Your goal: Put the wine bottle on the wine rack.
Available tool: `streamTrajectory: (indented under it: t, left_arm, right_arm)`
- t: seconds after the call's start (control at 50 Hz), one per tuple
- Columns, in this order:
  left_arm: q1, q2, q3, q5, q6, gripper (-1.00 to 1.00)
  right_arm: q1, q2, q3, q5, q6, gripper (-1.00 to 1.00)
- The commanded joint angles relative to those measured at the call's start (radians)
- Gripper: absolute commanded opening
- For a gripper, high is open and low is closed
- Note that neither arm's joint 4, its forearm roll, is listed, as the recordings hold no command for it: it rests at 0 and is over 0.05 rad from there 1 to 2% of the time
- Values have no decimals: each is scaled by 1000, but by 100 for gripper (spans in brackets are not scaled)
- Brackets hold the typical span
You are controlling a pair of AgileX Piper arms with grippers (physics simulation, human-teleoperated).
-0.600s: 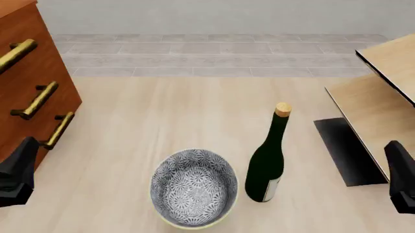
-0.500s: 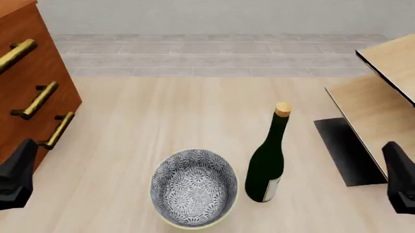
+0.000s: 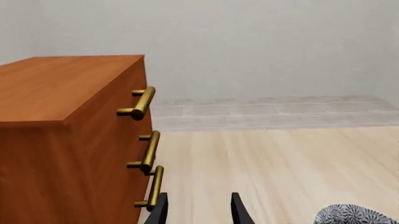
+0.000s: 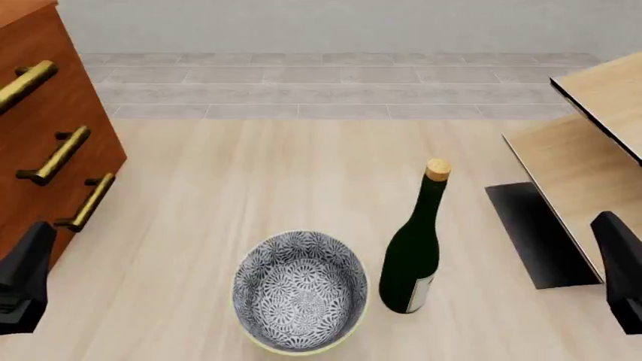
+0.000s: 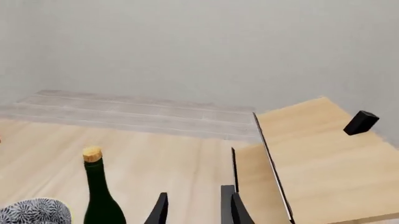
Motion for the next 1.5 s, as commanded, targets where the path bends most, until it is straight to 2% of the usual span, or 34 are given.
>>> streamTrajectory:
  t: [0.02, 0.1, 0.32, 0.54, 0.68, 0.92, 1.1, 1.2, 1.5]
  left_arm:
    - [-10, -13, -3, 11, 9, 100]
    - [-11, -13, -7, 12, 14, 100]
    - [-9, -13, -16, 13, 19, 100]
    - [-10, -13, -25, 16, 19, 100]
    - [-7, -13, -29, 15, 16, 100]
    - [8, -13, -29, 13, 14, 100]
    - [13, -13, -36, 17, 15, 100]
    - [14, -13, -40, 19, 16, 100]
    - [24, -13, -35, 17, 20, 100]
  right_arm:
    - [106, -3, -79, 69, -9, 100]
    - [154, -5, -101, 91, -12, 100]
    - [293, 54, -144, 77, -12, 100]
    - [350, 90, -168, 64, -34, 100]
    - [403, 135, -175, 24, -52, 100]
    - [501, 259, -180, -87, -84, 100]
    - [534, 346, -165, -172, -96, 100]
    - [554, 412, -157, -237, -77, 100]
    - [570, 586, -149, -396, -83, 100]
